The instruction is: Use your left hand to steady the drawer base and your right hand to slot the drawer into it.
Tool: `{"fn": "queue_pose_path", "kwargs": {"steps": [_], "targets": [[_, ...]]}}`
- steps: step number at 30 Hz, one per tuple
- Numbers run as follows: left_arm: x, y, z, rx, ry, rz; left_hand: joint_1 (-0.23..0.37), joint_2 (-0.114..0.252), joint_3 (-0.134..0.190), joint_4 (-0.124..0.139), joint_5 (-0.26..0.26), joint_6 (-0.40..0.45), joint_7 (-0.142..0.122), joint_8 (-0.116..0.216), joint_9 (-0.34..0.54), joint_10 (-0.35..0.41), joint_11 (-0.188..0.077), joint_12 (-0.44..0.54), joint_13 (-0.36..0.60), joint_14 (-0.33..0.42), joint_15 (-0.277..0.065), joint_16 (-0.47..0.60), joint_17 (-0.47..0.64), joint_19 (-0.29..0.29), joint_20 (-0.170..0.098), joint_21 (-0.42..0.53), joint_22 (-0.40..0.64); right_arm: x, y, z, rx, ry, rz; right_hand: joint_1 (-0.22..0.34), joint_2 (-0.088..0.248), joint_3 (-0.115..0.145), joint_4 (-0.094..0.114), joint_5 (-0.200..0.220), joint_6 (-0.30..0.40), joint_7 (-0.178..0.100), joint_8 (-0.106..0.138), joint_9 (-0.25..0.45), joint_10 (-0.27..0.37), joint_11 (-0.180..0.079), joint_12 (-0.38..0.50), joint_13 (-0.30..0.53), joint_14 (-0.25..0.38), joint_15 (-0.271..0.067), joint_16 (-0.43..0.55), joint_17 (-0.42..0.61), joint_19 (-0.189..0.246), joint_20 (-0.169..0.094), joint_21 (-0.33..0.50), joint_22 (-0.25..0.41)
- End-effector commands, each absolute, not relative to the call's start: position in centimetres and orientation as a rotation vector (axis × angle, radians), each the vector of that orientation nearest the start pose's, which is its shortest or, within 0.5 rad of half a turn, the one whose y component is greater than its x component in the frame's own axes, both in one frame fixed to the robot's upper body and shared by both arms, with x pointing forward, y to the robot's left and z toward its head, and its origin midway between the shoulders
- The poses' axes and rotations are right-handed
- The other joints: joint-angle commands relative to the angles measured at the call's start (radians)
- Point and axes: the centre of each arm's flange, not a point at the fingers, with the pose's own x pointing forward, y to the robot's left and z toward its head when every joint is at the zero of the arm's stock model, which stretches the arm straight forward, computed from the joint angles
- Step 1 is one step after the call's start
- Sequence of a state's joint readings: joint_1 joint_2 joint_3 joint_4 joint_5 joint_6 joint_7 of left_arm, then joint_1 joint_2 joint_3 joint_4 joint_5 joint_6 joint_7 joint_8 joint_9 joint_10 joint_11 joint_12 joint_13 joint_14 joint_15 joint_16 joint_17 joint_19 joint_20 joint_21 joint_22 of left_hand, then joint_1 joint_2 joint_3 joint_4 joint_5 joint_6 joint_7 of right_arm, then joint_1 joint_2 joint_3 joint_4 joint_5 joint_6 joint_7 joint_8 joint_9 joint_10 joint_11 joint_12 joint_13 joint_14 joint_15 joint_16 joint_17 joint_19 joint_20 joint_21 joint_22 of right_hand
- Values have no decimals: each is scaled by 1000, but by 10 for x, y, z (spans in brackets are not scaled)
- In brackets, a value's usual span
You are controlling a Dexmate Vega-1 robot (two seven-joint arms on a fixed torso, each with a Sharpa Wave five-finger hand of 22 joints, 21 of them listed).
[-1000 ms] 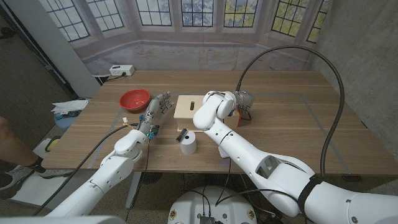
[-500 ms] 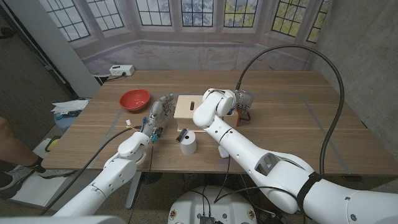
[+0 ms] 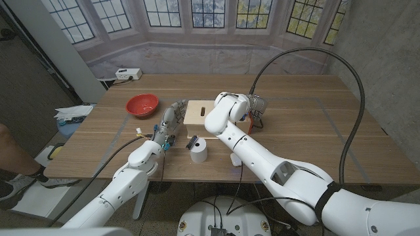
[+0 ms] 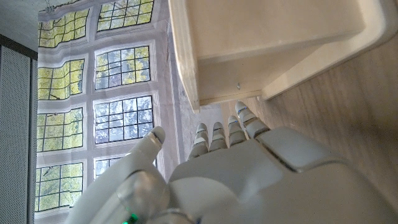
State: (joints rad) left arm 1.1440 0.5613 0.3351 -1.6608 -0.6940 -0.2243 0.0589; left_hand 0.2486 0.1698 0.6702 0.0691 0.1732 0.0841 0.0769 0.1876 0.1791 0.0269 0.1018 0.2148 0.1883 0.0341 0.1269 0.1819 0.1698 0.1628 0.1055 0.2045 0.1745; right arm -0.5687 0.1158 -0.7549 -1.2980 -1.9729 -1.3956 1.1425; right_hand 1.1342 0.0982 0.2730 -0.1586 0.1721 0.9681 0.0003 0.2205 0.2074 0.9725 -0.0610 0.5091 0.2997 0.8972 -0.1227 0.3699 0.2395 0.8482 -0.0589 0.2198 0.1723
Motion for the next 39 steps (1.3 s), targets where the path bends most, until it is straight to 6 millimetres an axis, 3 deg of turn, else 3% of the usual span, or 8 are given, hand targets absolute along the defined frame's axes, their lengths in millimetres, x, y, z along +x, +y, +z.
{"fn": "queue_pose_path", "kwargs": {"steps": [1,21,39], "targets": [[575,237,-97,-143,-510,-289,-6,0,8,1,1,9,2,4,3,7,3,6,3,4,2,3,2,9,-5,4,3,568,-67,24,-1166,362,-435,4,9,3,-4,8,7,1,3,1,7,3,3,5,9,-53,4,4,6,-1,7,3],[556,239,-105,-127,-492,-278,-7,-1,11,2,1,12,4,3,3,11,5,5,3,6,2,1,2,11,-5,3,3,564,-73,17,-1151,347,-420,7,10,3,-4,8,7,2,0,2,7,4,1,6,9,-54,2,5,6,-1,5,3],[561,235,-103,-137,-499,-293,-8,-2,13,3,1,15,7,3,3,12,5,3,4,7,3,0,2,12,-5,2,3,570,-69,21,-1155,332,-418,13,12,2,-4,9,11,4,0,2,11,2,1,8,16,-58,4,7,13,-3,6,3]]}}
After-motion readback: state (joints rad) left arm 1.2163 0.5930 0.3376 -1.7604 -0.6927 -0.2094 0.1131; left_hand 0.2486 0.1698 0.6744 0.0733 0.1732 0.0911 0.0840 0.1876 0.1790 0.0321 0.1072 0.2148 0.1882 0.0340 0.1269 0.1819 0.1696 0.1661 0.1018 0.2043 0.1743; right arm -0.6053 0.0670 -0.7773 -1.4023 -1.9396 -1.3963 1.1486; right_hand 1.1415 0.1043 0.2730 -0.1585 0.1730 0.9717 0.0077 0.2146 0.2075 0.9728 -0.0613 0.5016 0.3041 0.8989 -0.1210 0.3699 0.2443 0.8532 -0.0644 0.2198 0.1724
